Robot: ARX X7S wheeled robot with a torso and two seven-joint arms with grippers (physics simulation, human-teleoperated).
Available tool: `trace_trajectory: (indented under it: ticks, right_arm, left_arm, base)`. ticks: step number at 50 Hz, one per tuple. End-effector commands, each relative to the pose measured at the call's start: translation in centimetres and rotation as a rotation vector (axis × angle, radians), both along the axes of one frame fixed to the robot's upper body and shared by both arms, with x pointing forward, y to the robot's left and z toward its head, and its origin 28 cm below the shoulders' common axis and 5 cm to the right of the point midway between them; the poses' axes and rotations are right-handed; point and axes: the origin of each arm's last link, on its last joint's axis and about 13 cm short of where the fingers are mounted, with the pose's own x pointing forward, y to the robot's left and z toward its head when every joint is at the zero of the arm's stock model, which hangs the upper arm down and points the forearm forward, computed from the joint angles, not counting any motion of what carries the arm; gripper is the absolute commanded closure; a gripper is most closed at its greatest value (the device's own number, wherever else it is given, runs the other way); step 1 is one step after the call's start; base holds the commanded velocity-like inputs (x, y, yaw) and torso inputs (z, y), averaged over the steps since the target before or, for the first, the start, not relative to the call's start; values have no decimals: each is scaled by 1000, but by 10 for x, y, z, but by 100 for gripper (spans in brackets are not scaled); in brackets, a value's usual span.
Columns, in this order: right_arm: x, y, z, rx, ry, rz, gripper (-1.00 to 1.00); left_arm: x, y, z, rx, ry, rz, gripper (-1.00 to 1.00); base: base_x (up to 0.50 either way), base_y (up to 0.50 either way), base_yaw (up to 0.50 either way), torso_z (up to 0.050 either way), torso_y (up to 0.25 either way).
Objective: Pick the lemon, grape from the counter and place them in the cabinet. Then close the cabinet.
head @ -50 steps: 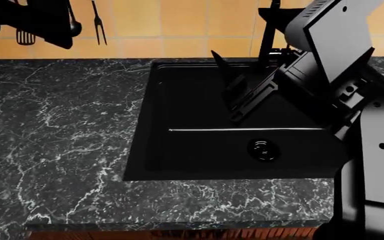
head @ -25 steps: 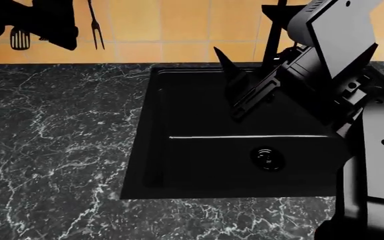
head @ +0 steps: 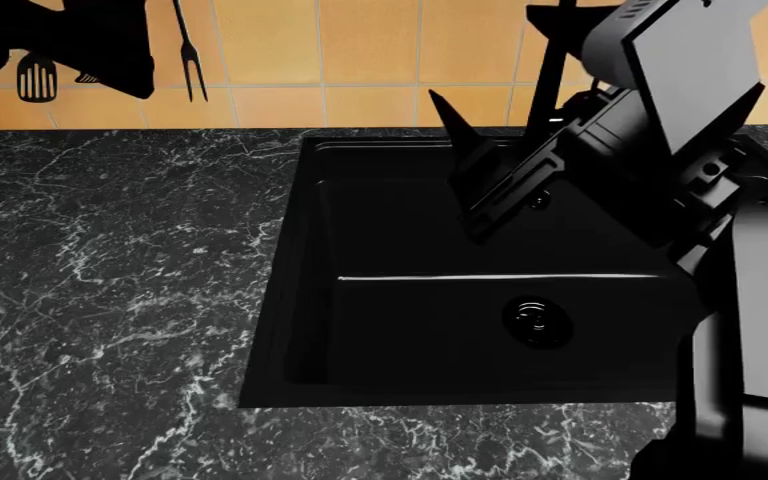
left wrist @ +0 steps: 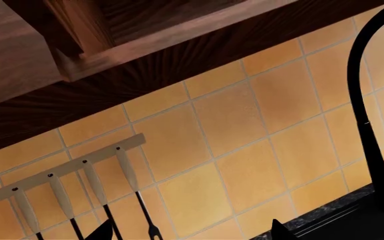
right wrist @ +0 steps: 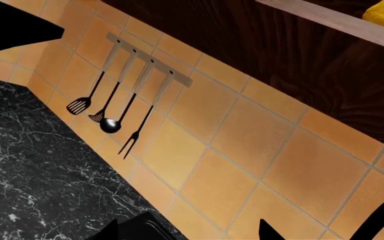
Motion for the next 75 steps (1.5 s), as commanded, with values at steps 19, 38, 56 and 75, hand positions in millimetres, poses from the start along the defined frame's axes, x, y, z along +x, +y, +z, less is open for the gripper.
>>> trace_trajectory:
  ticks: [19, 38, 56, 75]
  right_arm:
    - [-3, -3, 8, 14, -22, -16, -100]
    - [-3, -3, 7, 22, -26, -21, -100]
    - [-1, -1, 9, 24, -33, -17, -100]
    - [0, 0, 11, 25, -37, -14, -100]
  left_arm:
    - [-38, 10, 2, -120, -27, 84, -100]
    - [-39, 22, 18, -296, -71, 248, -100]
    - [-36, 28, 55, -438, -183, 328, -100]
    - [-27, 29, 117, -492, -333, 295, -100]
  base:
    - [0, 0, 0, 0, 0]
    - [0, 0, 0, 0, 0]
    - [0, 0, 0, 0, 0]
    - [0, 0, 0, 0, 0]
